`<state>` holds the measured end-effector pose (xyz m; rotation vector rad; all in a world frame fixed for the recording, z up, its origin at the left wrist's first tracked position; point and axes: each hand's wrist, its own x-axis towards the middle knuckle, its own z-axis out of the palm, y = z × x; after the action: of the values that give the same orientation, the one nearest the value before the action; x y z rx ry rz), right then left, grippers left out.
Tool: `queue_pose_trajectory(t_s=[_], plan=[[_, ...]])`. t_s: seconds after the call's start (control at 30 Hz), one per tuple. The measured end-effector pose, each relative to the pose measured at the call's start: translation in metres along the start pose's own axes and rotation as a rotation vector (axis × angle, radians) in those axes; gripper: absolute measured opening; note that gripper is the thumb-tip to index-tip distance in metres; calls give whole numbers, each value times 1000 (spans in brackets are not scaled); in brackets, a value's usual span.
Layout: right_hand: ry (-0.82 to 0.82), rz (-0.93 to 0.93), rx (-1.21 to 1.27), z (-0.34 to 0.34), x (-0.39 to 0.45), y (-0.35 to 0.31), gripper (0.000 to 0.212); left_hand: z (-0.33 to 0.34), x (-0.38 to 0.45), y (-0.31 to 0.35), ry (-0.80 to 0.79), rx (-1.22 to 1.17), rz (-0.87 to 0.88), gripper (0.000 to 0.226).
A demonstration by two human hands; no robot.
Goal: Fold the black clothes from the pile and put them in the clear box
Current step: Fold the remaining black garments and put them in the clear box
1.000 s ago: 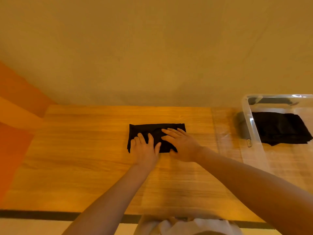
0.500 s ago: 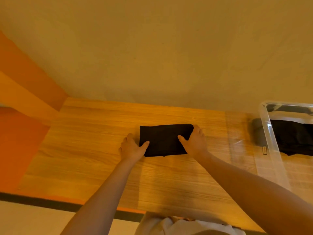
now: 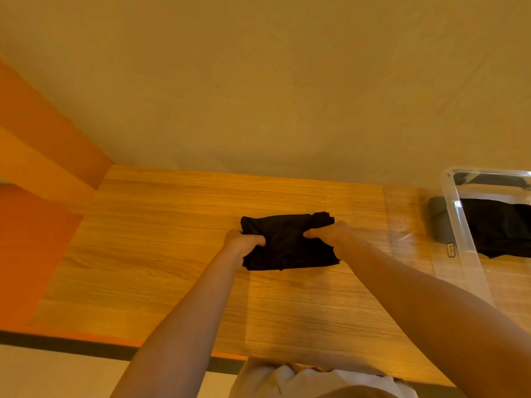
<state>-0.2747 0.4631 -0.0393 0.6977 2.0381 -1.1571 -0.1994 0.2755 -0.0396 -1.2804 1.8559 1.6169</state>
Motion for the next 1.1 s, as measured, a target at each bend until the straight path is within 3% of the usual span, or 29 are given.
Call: queue_pose_trajectory(t_s=[0.1,0.33,0.57,0.83,1.1], plan=[[-29,-14,34,-1,-5,8,67,6,-1,-5,21,22,63,46],[-6,-438,-126,6,-17,25,52,28,-21,-24,195,359,476,53],[45,-690,-162,-8,-39,39,47,57,-51,-18,360,636,655,61],[191,-863,21,-76,-58,29,49,107,-103,19,413,462,951,56],[431,-958,168,-177,-77,32,45,185,-151,64,290,292,1212,54]])
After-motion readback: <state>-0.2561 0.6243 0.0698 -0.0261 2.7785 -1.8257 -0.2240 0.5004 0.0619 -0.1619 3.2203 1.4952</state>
